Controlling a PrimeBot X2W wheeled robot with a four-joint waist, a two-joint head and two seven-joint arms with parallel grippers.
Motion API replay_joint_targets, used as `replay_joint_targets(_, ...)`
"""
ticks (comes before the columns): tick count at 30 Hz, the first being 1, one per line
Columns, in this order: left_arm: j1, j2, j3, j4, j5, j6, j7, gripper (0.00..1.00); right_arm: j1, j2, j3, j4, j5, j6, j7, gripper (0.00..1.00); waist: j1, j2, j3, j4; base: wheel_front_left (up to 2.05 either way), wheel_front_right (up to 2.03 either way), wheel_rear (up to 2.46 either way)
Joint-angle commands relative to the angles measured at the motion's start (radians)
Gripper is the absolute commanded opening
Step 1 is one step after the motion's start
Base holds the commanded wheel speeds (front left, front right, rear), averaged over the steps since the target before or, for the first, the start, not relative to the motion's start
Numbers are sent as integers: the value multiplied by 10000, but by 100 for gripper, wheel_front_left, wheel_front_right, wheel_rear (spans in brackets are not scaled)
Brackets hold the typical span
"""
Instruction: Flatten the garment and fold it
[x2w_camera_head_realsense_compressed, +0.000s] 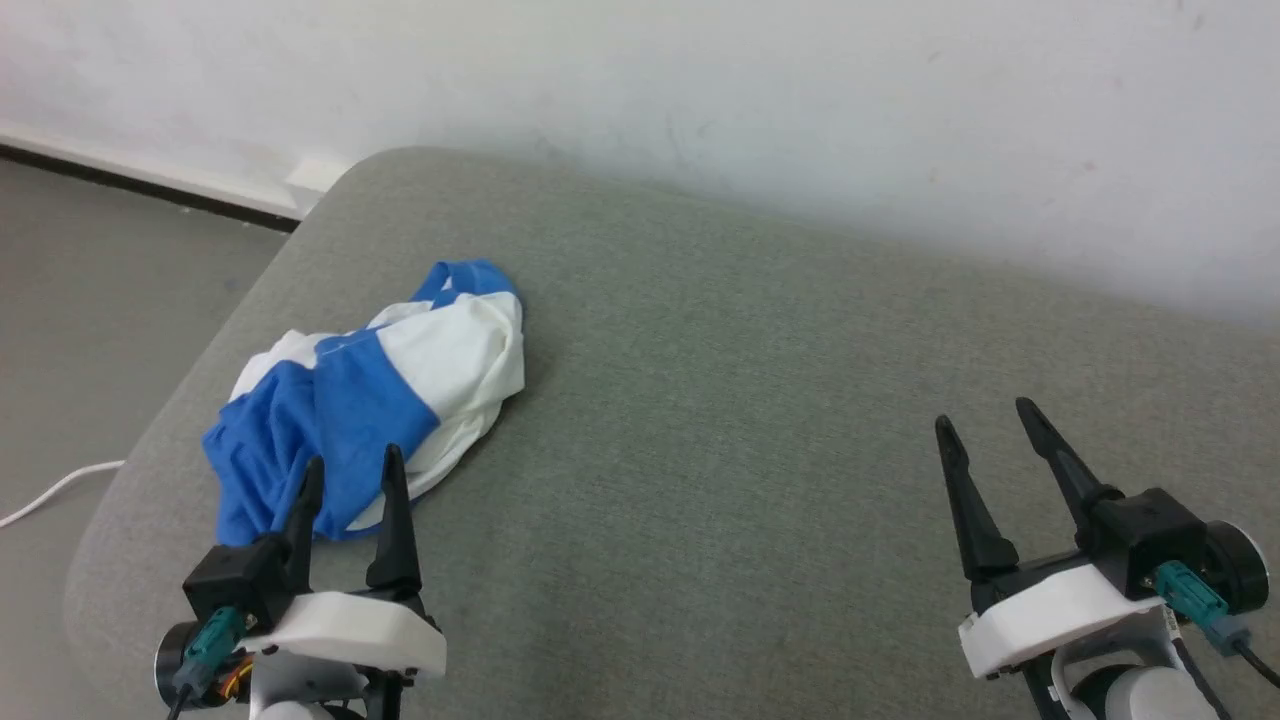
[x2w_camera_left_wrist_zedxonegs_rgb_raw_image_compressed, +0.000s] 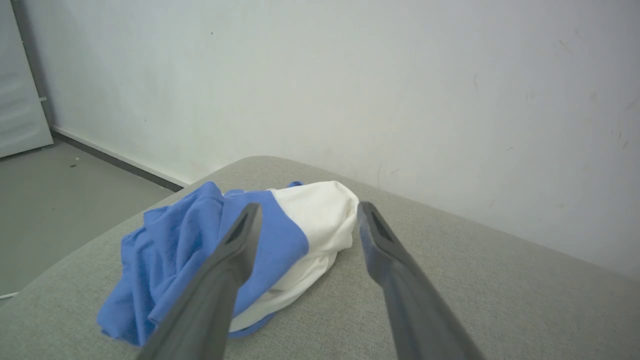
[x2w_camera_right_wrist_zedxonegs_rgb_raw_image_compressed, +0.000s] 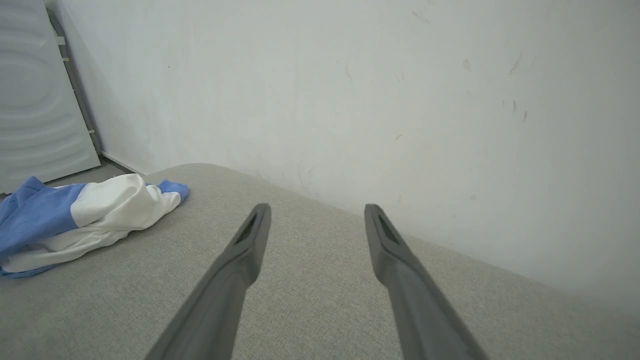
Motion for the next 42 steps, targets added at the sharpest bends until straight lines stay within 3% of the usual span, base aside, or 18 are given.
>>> replay_joint_targets(1, -27, -14, 13, 22, -100, 100, -96, 100, -78, 19, 31, -128, -31, -11, -38, 100, 0, -1, 54, 244, 0, 0, 0)
replay_joint_targets(19, -130, -17, 0, -282, -645, 498, -473, 100, -74, 25, 327, -845, -36, -14, 95, 100, 0, -1, 558, 903, 0, 0, 0)
replay_joint_targets(30, -2930, 0, 1098, -631, -311, 20, -703, 100, -694, -219, 642, -1415, -291, -16, 615, 100, 0, -1, 1970, 209, 0, 0, 0)
replay_joint_targets(36, -4874, 671, 1503, 1160, -354, -283, -585, 100, -1046, -563, 696, -1733, -233, -17, 732, 100, 0, -1, 2920, -393, 0, 0, 0)
replay_joint_targets(42, -6545, 1660, 1470, 3997, -795, -638, 1599, 100, -1358, -717, 739, -1829, -102, -18, 650, 100, 0, -1, 3543, -854, 0, 0, 0)
